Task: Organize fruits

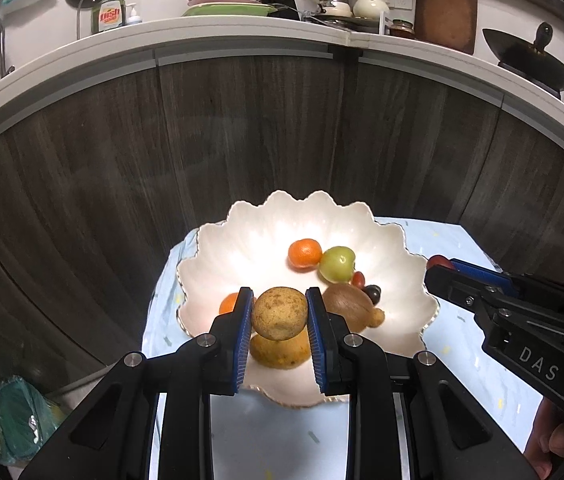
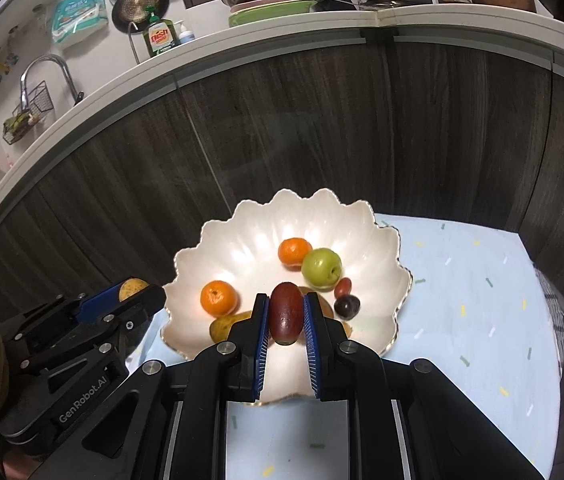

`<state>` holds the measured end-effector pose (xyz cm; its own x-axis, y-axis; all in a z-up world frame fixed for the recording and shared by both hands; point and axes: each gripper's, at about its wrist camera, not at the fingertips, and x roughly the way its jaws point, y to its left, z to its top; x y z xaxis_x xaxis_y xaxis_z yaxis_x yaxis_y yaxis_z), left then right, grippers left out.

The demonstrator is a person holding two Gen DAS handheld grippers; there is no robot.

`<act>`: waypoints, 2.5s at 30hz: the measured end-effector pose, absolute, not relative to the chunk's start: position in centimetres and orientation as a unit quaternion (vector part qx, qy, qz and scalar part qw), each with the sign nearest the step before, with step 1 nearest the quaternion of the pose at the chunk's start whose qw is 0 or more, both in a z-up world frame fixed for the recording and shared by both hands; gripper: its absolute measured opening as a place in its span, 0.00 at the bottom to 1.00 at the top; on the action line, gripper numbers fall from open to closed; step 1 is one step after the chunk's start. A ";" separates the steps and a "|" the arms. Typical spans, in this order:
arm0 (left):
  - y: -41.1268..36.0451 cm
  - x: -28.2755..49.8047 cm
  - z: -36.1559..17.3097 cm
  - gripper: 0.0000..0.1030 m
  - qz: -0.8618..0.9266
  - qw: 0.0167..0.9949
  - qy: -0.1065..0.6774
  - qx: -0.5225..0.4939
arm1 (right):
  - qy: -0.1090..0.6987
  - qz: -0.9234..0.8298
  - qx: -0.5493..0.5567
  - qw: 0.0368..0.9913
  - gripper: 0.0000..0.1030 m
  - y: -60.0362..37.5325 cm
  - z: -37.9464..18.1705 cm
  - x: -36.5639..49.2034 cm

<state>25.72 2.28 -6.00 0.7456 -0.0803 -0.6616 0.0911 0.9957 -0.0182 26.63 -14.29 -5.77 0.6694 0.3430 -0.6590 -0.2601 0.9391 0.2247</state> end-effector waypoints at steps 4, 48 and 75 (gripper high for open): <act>2.5 27.2 -6.3 0.26 -0.045 0.932 0.359 0.008 | 0.375 0.157 0.058 0.912 0.18 -14.4 -6.0 27.9; 2.3 32.9 -9.1 0.83 -0.013 0.920 0.390 0.032 | 0.395 0.076 0.026 0.915 0.70 -15.9 -8.3 32.2; 4.3 21.5 -4.9 0.93 0.029 0.926 0.376 0.025 | 0.377 0.056 0.025 0.924 0.82 -15.0 -4.9 22.0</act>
